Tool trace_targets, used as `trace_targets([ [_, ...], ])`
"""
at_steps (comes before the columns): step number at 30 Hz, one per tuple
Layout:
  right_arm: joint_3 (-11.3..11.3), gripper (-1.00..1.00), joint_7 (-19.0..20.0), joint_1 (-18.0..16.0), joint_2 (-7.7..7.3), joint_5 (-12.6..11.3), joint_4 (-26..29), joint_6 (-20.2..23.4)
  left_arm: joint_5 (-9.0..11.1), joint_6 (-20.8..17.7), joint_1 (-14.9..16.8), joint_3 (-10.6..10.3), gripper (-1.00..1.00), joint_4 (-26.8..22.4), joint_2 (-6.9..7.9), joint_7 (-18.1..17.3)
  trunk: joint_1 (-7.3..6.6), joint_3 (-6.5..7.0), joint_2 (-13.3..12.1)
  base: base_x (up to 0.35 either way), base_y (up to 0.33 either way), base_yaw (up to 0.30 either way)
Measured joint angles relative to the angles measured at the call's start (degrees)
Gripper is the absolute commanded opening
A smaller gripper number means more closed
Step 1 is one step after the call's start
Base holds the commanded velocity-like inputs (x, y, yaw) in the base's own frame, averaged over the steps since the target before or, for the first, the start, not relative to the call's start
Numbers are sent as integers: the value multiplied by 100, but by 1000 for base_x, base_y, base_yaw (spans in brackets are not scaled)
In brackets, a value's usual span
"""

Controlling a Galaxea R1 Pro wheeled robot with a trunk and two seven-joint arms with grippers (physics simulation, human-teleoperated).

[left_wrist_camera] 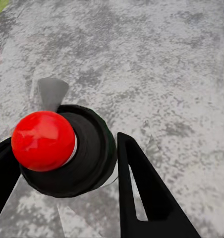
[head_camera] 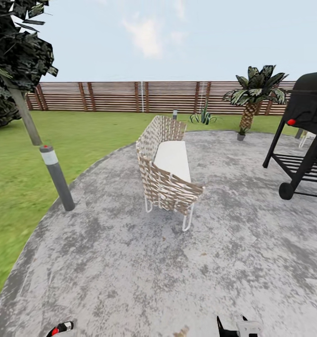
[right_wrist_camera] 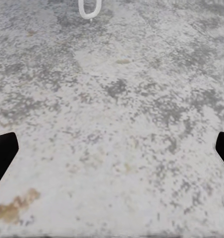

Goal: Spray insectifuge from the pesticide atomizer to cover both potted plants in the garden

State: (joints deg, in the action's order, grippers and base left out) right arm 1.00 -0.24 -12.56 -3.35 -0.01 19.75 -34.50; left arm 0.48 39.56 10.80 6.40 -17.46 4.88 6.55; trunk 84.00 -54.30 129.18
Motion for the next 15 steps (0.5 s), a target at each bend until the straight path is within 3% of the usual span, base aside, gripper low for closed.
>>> trace_targets([
  [15, 0, 100, 0, 0, -1, 0, 0, 2, -10, 0, 0, -36, -100, 1, -11, -18, 0, 0, 0, 4, -15, -300],
])
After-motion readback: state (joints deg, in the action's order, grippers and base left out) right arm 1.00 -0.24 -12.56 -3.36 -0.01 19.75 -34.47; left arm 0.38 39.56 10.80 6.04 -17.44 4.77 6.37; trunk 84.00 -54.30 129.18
